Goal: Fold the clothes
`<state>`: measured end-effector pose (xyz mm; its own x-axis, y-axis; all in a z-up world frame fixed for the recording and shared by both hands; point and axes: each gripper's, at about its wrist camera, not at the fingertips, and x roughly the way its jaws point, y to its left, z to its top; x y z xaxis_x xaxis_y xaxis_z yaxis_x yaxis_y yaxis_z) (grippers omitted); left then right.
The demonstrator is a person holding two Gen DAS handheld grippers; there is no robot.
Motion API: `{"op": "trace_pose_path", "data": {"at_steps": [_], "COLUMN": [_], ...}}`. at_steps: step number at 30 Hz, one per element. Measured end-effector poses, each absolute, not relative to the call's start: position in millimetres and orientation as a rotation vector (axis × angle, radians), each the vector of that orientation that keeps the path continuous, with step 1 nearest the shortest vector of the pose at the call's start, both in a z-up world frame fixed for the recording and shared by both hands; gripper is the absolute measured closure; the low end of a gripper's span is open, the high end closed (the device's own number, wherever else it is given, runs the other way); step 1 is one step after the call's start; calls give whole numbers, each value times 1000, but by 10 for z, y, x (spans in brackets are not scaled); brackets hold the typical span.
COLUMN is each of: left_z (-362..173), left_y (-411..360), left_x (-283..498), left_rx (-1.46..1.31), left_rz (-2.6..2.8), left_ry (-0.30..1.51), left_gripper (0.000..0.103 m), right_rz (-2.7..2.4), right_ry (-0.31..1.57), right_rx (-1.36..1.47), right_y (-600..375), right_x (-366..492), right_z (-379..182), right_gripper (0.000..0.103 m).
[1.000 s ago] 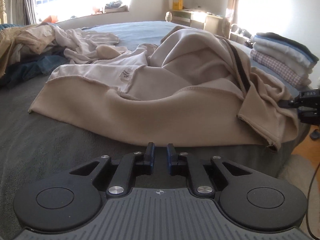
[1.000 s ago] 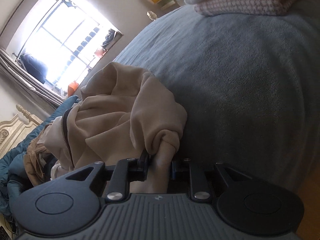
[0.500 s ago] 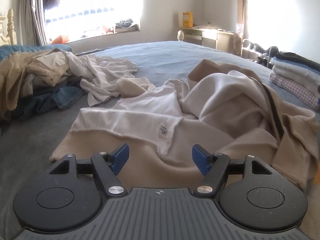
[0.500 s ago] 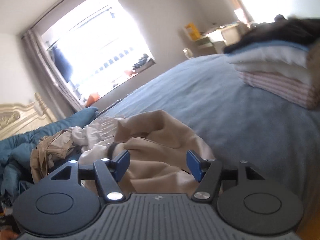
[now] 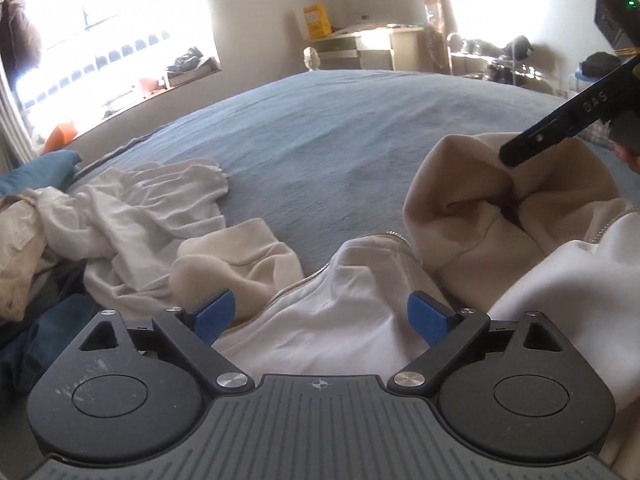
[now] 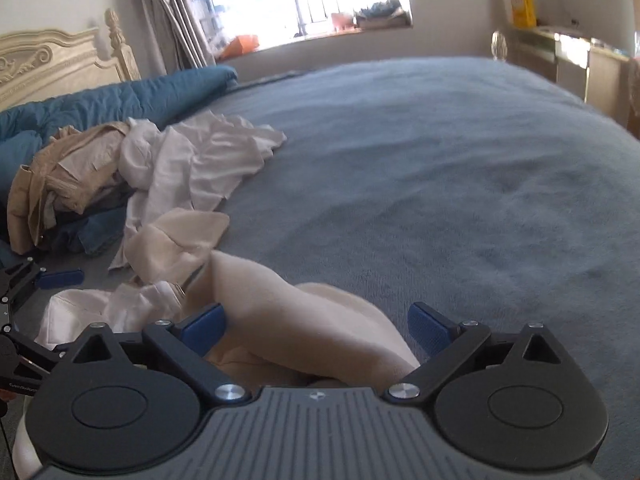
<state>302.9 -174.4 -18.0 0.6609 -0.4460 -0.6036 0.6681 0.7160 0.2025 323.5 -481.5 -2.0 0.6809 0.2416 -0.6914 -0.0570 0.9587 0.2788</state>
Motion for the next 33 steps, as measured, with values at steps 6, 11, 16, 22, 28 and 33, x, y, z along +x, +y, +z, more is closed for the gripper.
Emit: {"op": "trace_pose_path", "data": {"at_steps": [6, 11, 16, 22, 28, 33], "left_z": [-355, -374, -430, -335, 32, 441], "left_y": [-2166, -2223, -2267, -2266, -1841, -1094], "left_x": [3165, 3169, 3219, 3126, 2896, 2412], "left_rx": [573, 552, 495, 473, 291, 92], "left_rz": [-721, -708, -641, -526, -436, -348], "left_ry": [583, 616, 687, 663, 554, 423], "left_gripper": [23, 35, 53, 89, 93, 94], "right_rz": [106, -101, -292, -446, -433, -228], "right_ry": [635, 435, 473, 395, 183, 255], "right_rx": [395, 491, 562, 607, 615, 652], "right_y": [-5260, -5787, -6089, -5976, -5629, -5240], "right_x": [2504, 1476, 772, 181, -329, -247], "right_z": [-24, 81, -308, -394, -115, -103], "right_gripper": [89, 92, 93, 46, 36, 35]}}
